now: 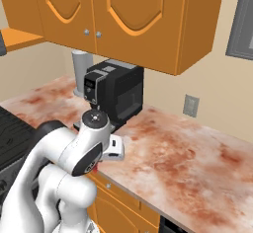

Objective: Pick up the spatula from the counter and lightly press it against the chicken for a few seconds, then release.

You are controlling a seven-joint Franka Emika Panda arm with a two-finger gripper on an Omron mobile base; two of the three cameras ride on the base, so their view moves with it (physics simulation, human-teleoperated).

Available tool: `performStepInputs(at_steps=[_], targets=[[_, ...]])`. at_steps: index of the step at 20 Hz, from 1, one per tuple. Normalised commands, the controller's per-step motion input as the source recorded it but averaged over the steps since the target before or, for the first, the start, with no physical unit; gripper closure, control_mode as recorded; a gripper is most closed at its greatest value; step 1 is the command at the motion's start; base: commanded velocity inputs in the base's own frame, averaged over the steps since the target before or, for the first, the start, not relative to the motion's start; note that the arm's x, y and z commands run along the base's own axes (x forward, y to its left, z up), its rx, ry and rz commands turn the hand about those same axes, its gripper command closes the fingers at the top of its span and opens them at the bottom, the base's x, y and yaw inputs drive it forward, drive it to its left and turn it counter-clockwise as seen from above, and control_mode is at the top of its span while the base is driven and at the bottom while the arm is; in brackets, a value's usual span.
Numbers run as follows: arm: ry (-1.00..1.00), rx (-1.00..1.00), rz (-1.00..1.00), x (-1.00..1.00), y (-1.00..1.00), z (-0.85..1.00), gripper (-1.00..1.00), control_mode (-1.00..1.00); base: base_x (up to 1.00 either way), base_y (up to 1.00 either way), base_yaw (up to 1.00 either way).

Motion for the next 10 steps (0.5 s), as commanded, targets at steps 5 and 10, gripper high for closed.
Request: performStepInputs(at_steps=[5, 10], targets=[[0.00, 0.00, 0.00, -0.23, 0.16, 0.05, 1.00, -1.00, 0.00, 0.00, 0.00], [0.00, 0.00, 0.00, -0.03, 0.03, 0.00, 1.00, 1.00, -0.04, 0.14, 0.00]])
